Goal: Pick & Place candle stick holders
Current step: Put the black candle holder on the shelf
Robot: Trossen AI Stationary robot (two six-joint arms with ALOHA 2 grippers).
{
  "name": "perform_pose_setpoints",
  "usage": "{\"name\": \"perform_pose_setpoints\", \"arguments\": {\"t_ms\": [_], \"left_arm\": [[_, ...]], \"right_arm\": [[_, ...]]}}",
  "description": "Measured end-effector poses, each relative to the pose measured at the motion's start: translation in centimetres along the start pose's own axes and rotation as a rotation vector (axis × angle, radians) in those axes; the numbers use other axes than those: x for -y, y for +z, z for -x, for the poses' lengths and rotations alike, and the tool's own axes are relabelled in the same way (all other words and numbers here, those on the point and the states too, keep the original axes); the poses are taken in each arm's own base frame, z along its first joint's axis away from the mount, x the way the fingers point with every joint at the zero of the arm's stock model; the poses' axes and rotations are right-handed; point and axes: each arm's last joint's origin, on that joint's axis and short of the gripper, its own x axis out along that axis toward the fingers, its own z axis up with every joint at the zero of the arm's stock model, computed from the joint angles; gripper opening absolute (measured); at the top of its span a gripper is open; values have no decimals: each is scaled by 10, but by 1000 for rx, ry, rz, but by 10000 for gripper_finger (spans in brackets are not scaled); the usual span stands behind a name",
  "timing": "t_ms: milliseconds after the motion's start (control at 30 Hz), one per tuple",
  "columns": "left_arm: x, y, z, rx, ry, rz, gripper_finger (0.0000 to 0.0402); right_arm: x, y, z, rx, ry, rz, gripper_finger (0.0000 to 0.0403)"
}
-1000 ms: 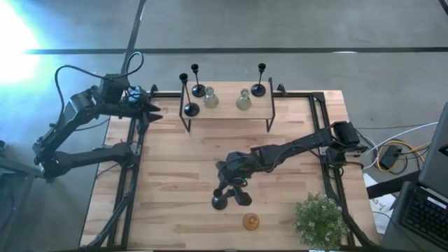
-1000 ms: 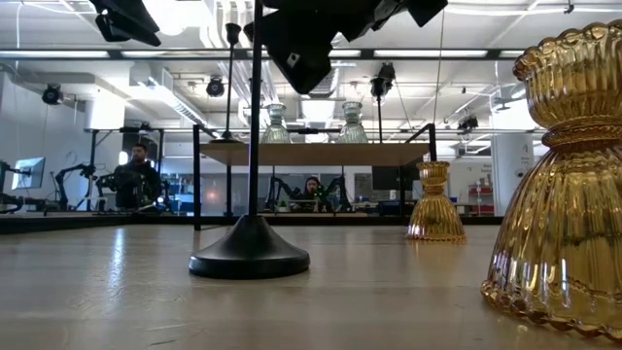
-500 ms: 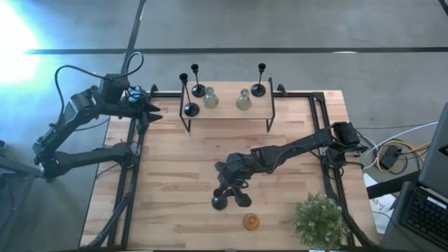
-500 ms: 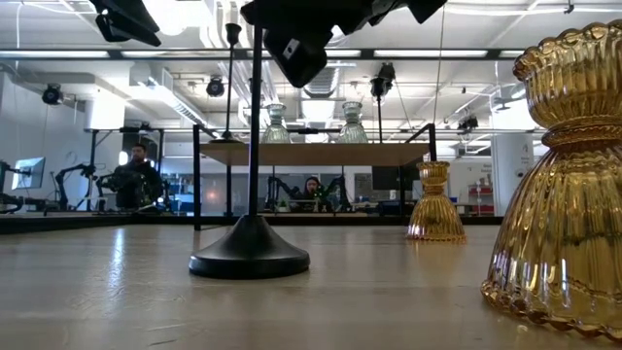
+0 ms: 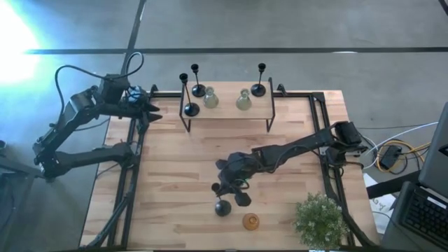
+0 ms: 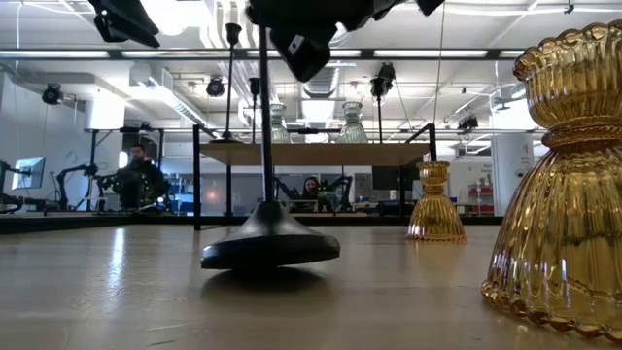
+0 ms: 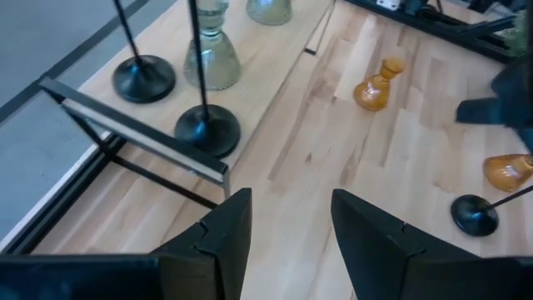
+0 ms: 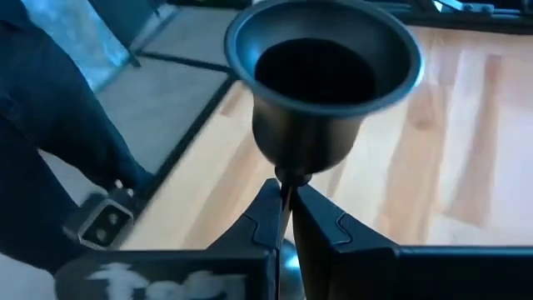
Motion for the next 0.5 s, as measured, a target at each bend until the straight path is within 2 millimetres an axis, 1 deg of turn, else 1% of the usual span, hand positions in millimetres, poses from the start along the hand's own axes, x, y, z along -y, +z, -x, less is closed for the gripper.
{"name": "perform_pose_setpoints", "arguments": {"t_ms": [100, 200, 367, 500], "left_arm": [[-1, 0, 0, -4, 29, 1, 170], [-1, 0, -1, -5, 38, 1, 170], [-2, 6, -3, 40, 43, -10, 170], [-3, 11, -5, 69, 47, -18, 170]], "right_arm": [[1, 3, 13, -25, -69, 14, 10], [5, 8, 32, -57, -131, -2, 9], [14, 22, 73, -31, -187, -34, 9], [19, 34, 111, 39, -235, -69, 9]]}}
